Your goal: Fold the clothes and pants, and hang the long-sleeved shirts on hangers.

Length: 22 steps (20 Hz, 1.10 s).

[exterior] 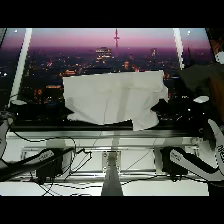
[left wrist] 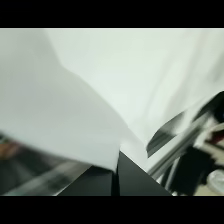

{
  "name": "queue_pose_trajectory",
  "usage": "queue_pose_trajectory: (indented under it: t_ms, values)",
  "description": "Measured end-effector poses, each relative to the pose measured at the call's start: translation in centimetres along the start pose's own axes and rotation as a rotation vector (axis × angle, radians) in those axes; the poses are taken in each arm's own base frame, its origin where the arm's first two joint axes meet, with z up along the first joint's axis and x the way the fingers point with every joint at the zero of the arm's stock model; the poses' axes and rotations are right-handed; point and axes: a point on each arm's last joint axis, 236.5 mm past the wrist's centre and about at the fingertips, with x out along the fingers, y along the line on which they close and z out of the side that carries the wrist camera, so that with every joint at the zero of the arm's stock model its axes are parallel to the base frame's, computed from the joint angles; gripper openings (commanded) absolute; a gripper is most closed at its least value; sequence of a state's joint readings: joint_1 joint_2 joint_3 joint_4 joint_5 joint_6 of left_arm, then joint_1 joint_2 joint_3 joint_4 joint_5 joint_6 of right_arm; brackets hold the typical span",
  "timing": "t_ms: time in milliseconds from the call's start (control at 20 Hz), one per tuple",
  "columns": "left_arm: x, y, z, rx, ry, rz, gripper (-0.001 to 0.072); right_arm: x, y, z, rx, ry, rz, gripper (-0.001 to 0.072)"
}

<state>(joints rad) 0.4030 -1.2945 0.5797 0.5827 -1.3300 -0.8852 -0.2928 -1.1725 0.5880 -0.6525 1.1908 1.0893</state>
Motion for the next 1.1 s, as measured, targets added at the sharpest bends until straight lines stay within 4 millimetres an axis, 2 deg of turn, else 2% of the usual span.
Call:
queue_pose_trajectory:
  t_ms: [100,200,300,450,500,550,600,650,800,900,1000,1100]
  values:
    - [-1.5,-3.2,4.3,0.051,-0.124,-0.074,0.0013,-0.3,3.7,2.6,-0.076,-0.061,0.051,0.0013]
    - [-3.2,-5.2,8.5,0.098,-0.255,-0.085,0.0013,-0.5,6.9,5.9,-0.159,-0.165,0.053,0.0013]
    - [-4.4,-5.9,12.3,0.120,-0.385,-0.049,0.0013,-1.0,9.1,10.1,-0.191,-0.328,0.021,0.0013]
    - [-4.6,-5.1,16.4,0.111,-0.523,0.034,0.0015,-3.1,10.1,16.8,-0.165,-0.622,-0.050,0.0015]
    - [-4.4,-4.5,17.6,0.101,-0.562,0.065,0.0028,-3.6,9.9,18.5,-0.147,-0.693,-0.068,0.0110]
    - [-4.1,-4.0,18.5,0.090,-0.592,0.092,0.0108,-4.0,9.6,20.0,-0.125,-0.749,-0.082,0.0482]
    - [-3.9,-3.4,19.3,0.078,-0.619,0.112,0.0397,-4.0,9.1,21.0,-0.112,-0.782,-0.097,0.0717]
    - [-4.0,-3.0,20.0,0.062,-0.647,0.127,0.0720,-3.9,8.5,21.8,-0.098,-0.808,-0.111,0.0704]
    - [-4.2,-2.2,21.0,0.032,-0.691,0.144,0.0709,-3.7,7.2,23.2,-0.085,-0.850,-0.149,0.0698]
    - [-5.1,-1.4,21.3,0.022,-0.708,0.150,0.0708,-3.9,6.7,23.7,-0.086,-0.865,-0.166,0.0696]
    - [-6.2,0.0,21.0,0.038,-0.690,0.181,0.0705,-4.1,5.9,23.8,-0.090,-0.852,-0.183,0.0695]
    - [-7.3,2.4,20.0,0.062,-0.627,0.257,0.0704,-4.2,4.9,23.6,-0.099,-0.815,-0.204,0.0690]
